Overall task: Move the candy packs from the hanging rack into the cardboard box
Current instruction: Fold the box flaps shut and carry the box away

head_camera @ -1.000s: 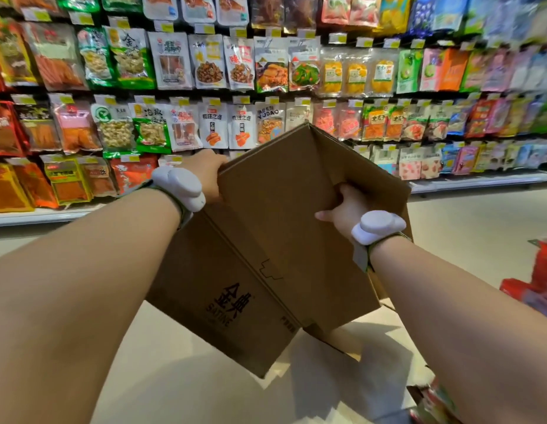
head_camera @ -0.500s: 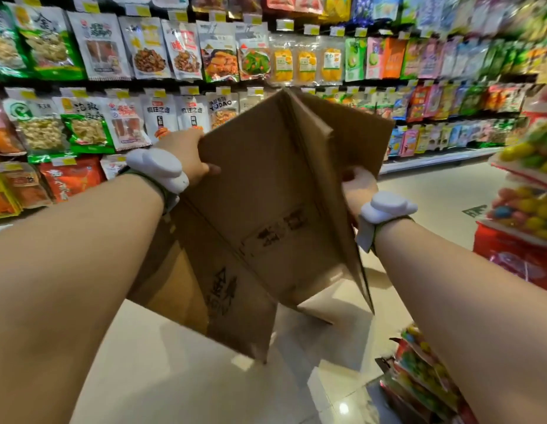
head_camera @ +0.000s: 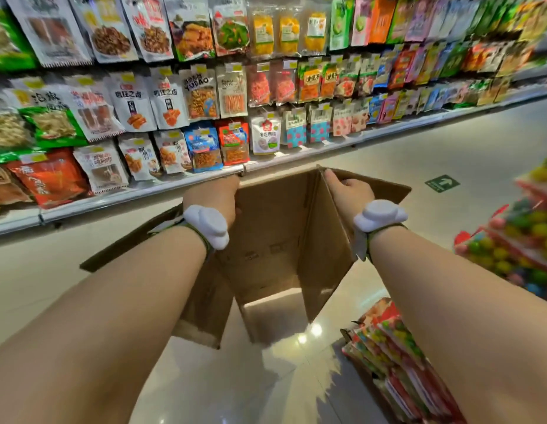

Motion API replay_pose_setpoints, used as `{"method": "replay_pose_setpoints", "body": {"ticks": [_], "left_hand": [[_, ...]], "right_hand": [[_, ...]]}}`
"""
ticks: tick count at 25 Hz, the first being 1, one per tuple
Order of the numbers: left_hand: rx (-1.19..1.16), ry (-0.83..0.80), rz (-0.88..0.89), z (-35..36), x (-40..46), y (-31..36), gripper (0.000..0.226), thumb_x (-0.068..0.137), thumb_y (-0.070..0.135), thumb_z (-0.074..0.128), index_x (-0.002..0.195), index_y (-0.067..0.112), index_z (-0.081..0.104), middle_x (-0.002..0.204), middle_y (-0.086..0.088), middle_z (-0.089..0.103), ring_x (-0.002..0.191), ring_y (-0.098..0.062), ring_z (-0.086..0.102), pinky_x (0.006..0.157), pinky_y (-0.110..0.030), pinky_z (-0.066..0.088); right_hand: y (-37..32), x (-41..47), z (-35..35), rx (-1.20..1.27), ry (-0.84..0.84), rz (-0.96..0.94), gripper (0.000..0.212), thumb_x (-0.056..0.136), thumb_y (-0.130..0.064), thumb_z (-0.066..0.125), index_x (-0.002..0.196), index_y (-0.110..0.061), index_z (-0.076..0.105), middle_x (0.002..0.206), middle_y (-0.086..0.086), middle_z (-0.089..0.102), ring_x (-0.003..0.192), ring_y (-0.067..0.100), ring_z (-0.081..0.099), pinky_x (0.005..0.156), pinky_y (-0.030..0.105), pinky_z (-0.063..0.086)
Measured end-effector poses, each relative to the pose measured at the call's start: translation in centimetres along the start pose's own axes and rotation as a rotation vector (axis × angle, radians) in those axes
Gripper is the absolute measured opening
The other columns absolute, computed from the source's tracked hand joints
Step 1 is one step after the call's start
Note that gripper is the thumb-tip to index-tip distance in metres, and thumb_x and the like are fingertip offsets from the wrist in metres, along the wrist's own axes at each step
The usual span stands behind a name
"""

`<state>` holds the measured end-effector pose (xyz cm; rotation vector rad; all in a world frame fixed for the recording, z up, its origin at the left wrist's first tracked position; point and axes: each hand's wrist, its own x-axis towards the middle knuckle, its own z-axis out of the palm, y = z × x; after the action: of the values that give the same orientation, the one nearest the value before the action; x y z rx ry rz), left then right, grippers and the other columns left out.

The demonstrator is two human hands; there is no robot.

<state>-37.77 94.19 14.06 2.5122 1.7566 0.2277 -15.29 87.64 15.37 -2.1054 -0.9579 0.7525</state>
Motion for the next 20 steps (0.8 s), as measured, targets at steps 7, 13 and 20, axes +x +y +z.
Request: {"method": "replay_pose_setpoints", "body": {"ticks": [7,13,20], "left_hand": [[0.254,-0.017,0.151,-7.9,0.8,1.5,0.008,0.095,0.02,0.047,0.1,0.023,0.053,0.095,-0.001,0.061,0.091,-0.026,0.059,0.062,-0.028,0.032],[0.346,-0.032,0.261,-6.7,4.6,2.5,0.007,0.094,0.017,0.046,0.093,0.024,0.047,0.096,-0.002,0.064,0.091,-0.027,0.062,0.066,-0.032,0.038],[0.367,-0.02,0.317,-5.6,16.8,6.9,0.013,0.096,0.015,0.048,0.104,0.022,0.056,0.09,0.0,0.062,0.085,-0.025,0.06,0.064,-0.03,0.033]], "right_hand": [[-7.4,-1.9,-3.0,-0.976,0.034,-0.409,0.088,0.062,-0.056,0.077,0.137,-0.027,0.04,0.136,0.005,0.044,0.127,0.028,0.039,0.102,0.038,0.036],[-6.2,-0.4,-2.5,-1.155,-0.224,-0.347,0.083,0.045,-0.014,0.079,0.117,-0.014,0.039,0.116,0.008,0.047,0.107,0.031,0.05,0.088,0.038,0.038],[-8.7,11.8,-4.8,-0.972,-0.2,-0.206,0.024,0.075,-0.001,0.063,0.093,-0.006,0.048,0.122,0.013,0.049,0.114,0.031,0.05,0.076,0.034,0.041]]}}
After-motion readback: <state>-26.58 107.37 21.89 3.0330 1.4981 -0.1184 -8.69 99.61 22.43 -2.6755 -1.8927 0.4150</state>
